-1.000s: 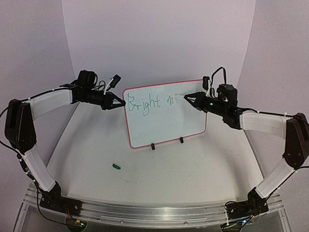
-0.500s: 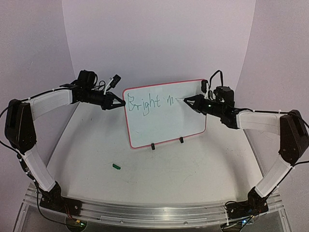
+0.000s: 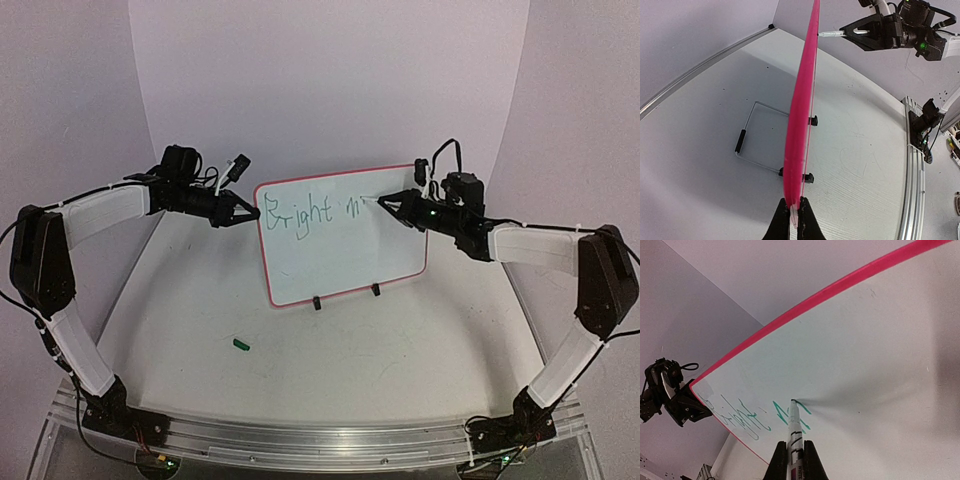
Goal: Write a sentence on the whiteboard
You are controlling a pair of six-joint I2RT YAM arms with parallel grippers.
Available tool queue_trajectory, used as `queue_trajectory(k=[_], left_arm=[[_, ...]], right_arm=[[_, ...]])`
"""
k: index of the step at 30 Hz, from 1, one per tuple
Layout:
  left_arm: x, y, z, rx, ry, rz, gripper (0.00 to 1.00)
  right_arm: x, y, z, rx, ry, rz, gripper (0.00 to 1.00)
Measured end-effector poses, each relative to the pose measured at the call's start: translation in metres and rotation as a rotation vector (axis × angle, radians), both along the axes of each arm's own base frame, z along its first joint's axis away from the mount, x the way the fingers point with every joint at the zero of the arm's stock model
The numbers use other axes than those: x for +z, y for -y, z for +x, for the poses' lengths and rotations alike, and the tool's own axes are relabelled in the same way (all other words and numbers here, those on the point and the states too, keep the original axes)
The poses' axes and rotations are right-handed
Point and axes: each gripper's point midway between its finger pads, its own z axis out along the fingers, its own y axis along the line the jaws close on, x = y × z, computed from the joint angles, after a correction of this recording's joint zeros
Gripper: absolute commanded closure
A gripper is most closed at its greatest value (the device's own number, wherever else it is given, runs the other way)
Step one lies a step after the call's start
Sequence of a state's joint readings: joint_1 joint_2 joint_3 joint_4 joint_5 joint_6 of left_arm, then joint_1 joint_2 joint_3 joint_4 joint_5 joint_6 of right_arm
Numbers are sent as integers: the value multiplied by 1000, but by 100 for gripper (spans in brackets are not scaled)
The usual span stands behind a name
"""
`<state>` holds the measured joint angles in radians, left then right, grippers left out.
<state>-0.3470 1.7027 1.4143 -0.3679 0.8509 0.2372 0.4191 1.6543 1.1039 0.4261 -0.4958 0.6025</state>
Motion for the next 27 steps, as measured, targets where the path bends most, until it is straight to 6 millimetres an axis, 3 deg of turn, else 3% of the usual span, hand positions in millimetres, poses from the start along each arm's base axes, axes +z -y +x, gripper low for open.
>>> queue_trajectory(k=[8, 17, 27], left_arm=[[0, 0, 0, -1, 0, 0, 100], [1, 0, -1, 0, -3, 2, 100], [0, 0, -1, 0, -4, 2, 100]], right_arm=[[-3, -1, -2, 11, -4, -4, 100], [-34, 3, -10, 13, -76, -38, 100], [-33, 5, -10, -1, -77, -47, 100]])
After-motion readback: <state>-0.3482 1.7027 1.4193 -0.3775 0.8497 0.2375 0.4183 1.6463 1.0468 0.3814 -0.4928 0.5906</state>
